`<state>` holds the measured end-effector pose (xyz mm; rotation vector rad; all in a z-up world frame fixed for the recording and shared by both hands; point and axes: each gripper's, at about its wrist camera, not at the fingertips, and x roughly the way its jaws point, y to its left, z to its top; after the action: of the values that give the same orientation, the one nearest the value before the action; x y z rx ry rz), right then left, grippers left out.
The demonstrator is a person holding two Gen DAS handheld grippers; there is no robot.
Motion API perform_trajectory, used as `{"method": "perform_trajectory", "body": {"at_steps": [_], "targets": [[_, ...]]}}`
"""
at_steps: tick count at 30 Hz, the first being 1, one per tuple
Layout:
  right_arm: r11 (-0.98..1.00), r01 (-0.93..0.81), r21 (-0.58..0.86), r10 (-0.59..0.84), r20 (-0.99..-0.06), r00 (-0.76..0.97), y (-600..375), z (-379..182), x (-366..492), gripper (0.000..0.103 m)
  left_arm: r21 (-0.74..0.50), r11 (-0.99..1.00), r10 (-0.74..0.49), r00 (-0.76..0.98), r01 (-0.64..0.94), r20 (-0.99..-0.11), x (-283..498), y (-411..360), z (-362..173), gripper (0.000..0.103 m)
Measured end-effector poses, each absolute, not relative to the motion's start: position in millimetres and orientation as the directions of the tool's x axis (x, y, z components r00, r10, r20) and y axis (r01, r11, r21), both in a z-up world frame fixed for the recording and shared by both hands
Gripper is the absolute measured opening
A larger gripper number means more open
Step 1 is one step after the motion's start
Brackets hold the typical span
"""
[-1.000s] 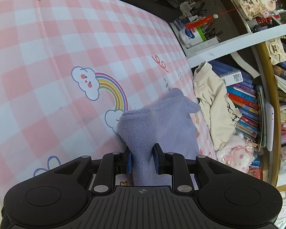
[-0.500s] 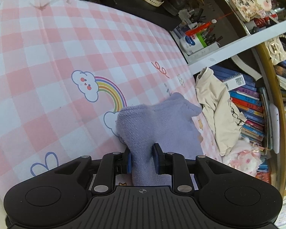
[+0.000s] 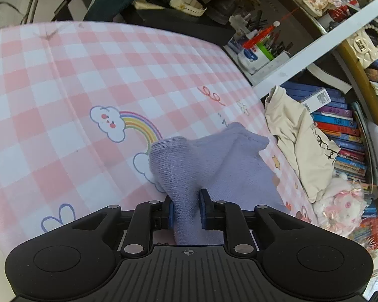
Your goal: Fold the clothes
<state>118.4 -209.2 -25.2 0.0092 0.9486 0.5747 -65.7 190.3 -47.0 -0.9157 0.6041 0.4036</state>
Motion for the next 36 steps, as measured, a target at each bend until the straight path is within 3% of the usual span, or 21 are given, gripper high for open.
{"method": "perform_trajectory", "body": {"at_steps": [8, 17, 20, 23, 25, 30, 32, 34, 36], "targets": [[0.823, -0.475, 0.311, 0.521, -0.746, 0.415, -217.2, -29.5, 122.3, 0.030, -0.587, 0.703, 0.075, 0.863, -0.401, -0.500, -61.9, 148.0, 11.0, 0.009], [0.802, -0.506, 0.317, 0.543, -0.738, 0.400, -219.9, -31.0, 124.7, 0.030, -0.544, 0.831, -0.108, 0.927, -0.114, -0.359, -38.9, 51.9, 77.7, 0.009], [0.798, -0.506, 0.327, 0.552, -0.734, 0.396, -221.8, -31.7, 125.6, 0.030, -0.459, 0.888, -0.205, 0.894, 0.000, -0.398, -29.1, 2.0, 78.9, 0.010], [0.793, -0.493, 0.359, 0.568, -0.727, 0.385, -226.4, -32.9, 128.8, 0.029, -0.300, 0.947, -0.275, 0.781, 0.118, -0.561, -17.5, -52.3, 55.0, 0.012], [0.787, -0.486, 0.379, 0.580, -0.723, 0.376, -229.1, -33.7, 131.0, 0.028, -0.207, 0.962, -0.273, 0.700, 0.180, -0.660, -14.2, -80.4, 30.7, 0.015], [0.783, -0.474, 0.402, 0.591, -0.719, 0.366, -231.6, -33.8, 132.4, 0.028, -0.030, 0.960, -0.204, 0.621, 0.279, -0.757, -15.0, -117.6, -10.1, 0.029], [0.782, -0.454, 0.427, 0.599, -0.716, 0.358, -234.1, -34.2, 134.4, 0.028, 0.030, 0.943, -0.190, 0.610, 0.331, -0.769, -16.2, -129.0, -17.0, 0.040], [0.776, -0.424, 0.467, 0.615, -0.711, 0.341, -240.2, -33.7, 136.7, 0.029, 0.065, 0.920, -0.197, 0.600, 0.386, -0.775, -18.8, -139.2, -19.0, 0.067], [0.769, -0.396, 0.501, 0.631, -0.693, 0.348, -251.1, -28.6, 135.9, 0.029, 0.064, 0.919, -0.201, 0.604, 0.388, -0.771, -20.8, -142.7, -13.4, 0.069]]}}
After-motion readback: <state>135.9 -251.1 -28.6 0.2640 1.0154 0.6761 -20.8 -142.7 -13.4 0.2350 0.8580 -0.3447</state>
